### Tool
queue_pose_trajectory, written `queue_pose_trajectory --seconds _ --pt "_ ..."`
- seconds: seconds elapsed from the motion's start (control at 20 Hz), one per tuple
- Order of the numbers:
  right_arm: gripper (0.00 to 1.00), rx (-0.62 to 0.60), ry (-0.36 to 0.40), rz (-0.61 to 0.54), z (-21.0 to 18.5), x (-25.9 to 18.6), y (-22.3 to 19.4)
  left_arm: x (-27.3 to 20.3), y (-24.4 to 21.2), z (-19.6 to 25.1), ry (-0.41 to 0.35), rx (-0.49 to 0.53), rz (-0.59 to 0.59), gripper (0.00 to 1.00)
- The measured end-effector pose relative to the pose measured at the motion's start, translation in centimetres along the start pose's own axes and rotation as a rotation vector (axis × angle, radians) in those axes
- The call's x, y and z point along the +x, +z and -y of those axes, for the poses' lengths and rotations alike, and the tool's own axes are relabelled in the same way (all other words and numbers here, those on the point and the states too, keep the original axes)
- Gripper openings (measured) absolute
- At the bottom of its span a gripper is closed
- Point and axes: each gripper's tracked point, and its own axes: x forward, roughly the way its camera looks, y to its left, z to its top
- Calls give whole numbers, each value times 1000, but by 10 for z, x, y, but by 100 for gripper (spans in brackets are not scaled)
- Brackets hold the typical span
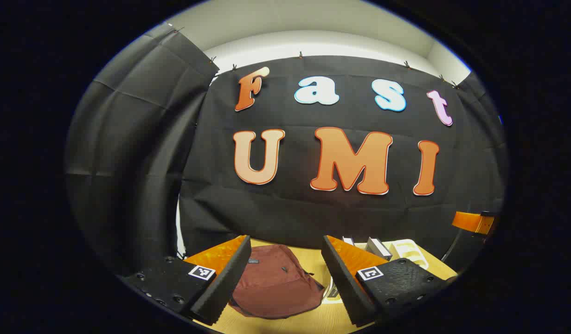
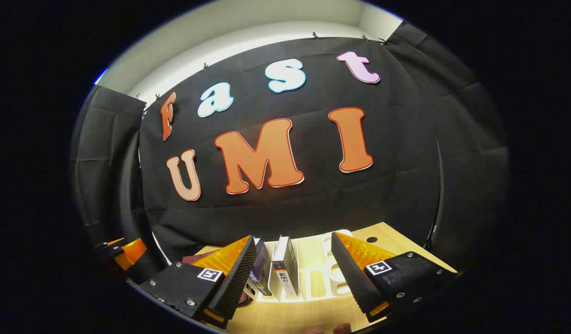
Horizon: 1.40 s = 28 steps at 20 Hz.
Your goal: Open the schoolbag, grab two books from the bookshelf and put them into the schoolbag.
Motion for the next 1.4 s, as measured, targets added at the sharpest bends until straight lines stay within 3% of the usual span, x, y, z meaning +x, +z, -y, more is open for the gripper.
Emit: queue_pose_trajectory --seconds 0.2,0.45,0.6,0.75,0.8,1.05,1.2,1.4 --pt "96 36 -116 3 -8 -12 -7 23 -1 -14 -102 74 -6 96" --pt "96 -19 -284 59 -28 -47 -2 43 -9 -25 -264 15 -24 97" --pt "96 -68 -347 99 -35 -63 6 51 -21 -35 -283 -3 -66 95" --pt "96 -110 -335 81 -34 -55 5 58 -17 -44 -245 -6 -58 95" --pt "100 -116 -315 79 -34 -50 6 59 -14 -47 -223 -3 -52 95" --pt "96 -149 -143 8 -39 -15 -5 49 -4 -55 -94 8 -28 95" --pt "100 -155 -102 -8 -28 -2 -6 40 -4 -45 -82 15 -26 95" --pt "96 -154 -67 -48 -24 8 -20 32 1 -46 -54 -7 -20 95"
